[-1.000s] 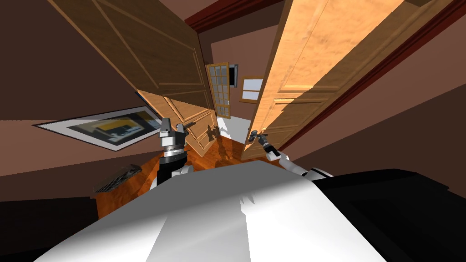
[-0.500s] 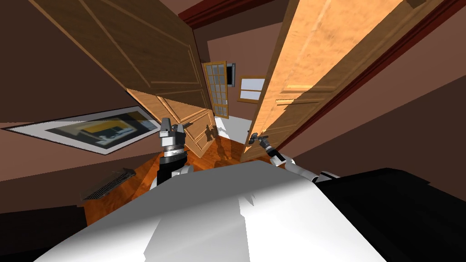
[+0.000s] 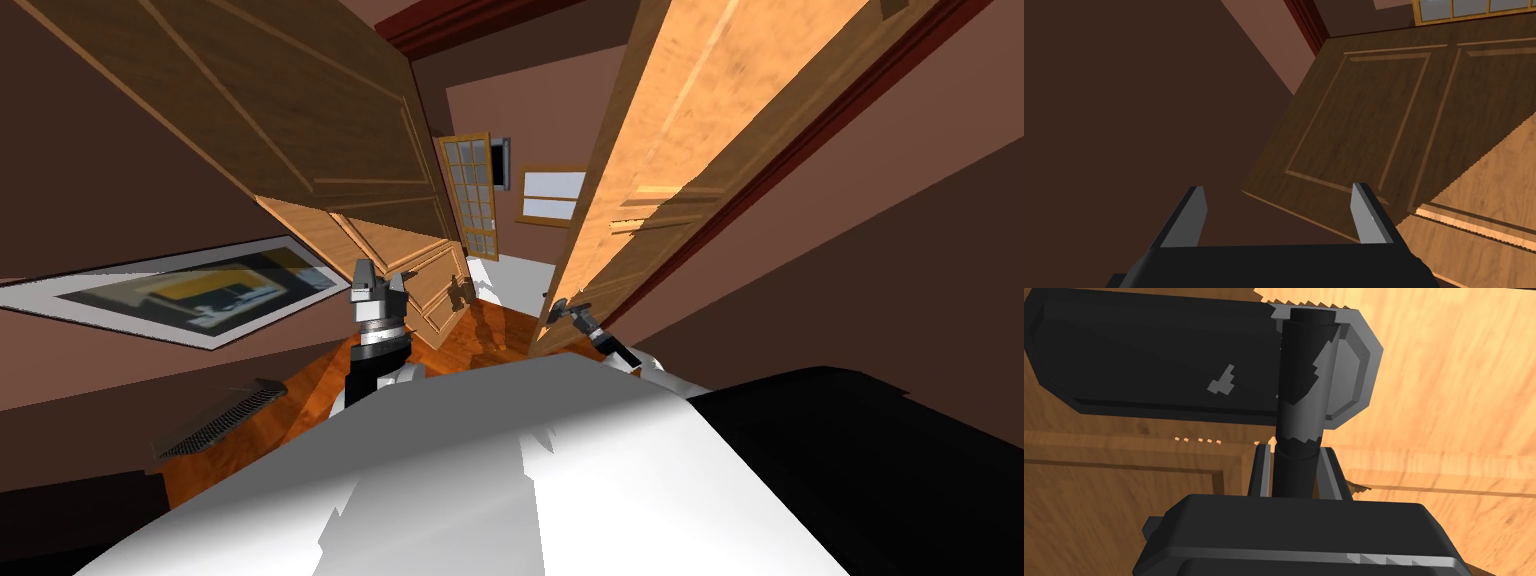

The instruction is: Pull the door open

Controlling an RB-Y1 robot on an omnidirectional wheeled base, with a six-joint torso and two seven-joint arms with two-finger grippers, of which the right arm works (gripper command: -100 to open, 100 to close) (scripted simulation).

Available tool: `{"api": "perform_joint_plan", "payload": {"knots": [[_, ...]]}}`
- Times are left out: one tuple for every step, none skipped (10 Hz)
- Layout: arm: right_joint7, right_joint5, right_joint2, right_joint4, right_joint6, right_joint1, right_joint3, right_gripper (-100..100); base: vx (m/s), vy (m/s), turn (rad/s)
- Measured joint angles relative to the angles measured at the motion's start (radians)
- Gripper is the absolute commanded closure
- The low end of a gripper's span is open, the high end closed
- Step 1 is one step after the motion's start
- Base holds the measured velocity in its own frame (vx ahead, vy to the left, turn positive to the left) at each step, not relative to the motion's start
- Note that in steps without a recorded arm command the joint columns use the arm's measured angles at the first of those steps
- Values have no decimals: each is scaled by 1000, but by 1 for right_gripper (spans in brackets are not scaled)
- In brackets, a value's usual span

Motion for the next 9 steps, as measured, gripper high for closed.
{"api": "perform_joint_plan", "payload": {"knots": [[-5, -2, -22, -21, -21, 23, 13, 100, -18, -61, -51], [-7, -1, -32, -28, -41, 36, 27, 100, -18, -64, -51], [-10, 0, -43, -38, -55, 46, 41, 100, -14, -21, -5], [-11, 1, -43, -40, -57, 49, 45, 100, 19, -10, 45], [-13, 3, -46, -31, -71, 57, 50, 100, 34, -23, 38], [-19, 7, -46, -16, -96, 62, 57, 100, 33, -22, 39], [-23, 11, -45, 1, -123, 68, 64, 100, 42, -17, 45], [-22, 10, -52, 1, -146, 86, 67, 100, 35, -20, 49], [-25, 12, -58, 9, -176, 102, 72, 100, 21, -32, 56]]}}
